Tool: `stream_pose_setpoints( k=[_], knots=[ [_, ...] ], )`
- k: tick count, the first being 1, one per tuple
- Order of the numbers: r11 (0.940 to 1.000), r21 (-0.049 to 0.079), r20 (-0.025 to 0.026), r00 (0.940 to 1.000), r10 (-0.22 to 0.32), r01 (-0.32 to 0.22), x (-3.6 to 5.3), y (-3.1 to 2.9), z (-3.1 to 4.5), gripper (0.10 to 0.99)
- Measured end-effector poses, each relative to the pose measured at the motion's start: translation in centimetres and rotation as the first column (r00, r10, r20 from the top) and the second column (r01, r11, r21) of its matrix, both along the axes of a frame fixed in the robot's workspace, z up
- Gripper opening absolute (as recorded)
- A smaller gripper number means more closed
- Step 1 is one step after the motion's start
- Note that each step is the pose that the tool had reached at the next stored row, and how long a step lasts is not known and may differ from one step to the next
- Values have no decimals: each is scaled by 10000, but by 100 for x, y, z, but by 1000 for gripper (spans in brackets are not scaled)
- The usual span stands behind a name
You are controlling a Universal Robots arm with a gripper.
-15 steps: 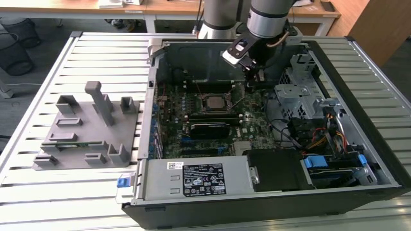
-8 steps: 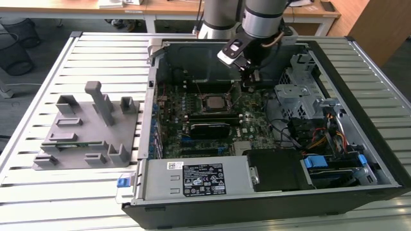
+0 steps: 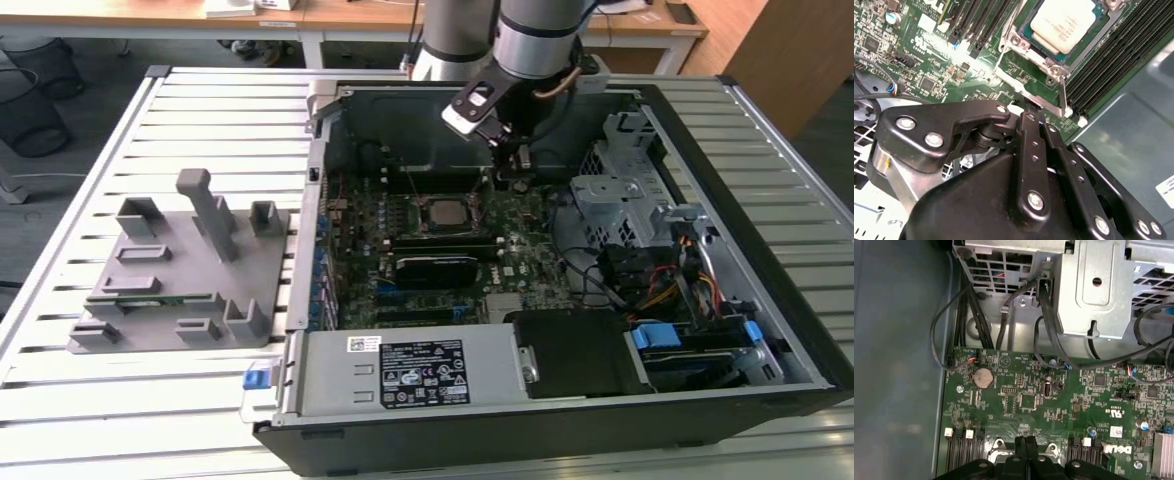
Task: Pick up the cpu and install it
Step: 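Close the cpu cover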
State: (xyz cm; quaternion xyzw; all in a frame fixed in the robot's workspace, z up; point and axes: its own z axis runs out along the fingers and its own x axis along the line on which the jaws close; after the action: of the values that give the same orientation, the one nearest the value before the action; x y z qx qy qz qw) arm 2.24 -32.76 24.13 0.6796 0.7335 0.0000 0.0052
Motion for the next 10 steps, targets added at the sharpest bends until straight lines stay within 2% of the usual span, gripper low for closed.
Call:
stream_pose_setpoints(
  k=[5, 10],
  knots=[
    [10000, 0, 0, 10000, 0, 0, -56, 0, 0, 106],
    [10000, -2, -1, 10000, 1, -1, -64, 0, -2, 106]
  ],
)
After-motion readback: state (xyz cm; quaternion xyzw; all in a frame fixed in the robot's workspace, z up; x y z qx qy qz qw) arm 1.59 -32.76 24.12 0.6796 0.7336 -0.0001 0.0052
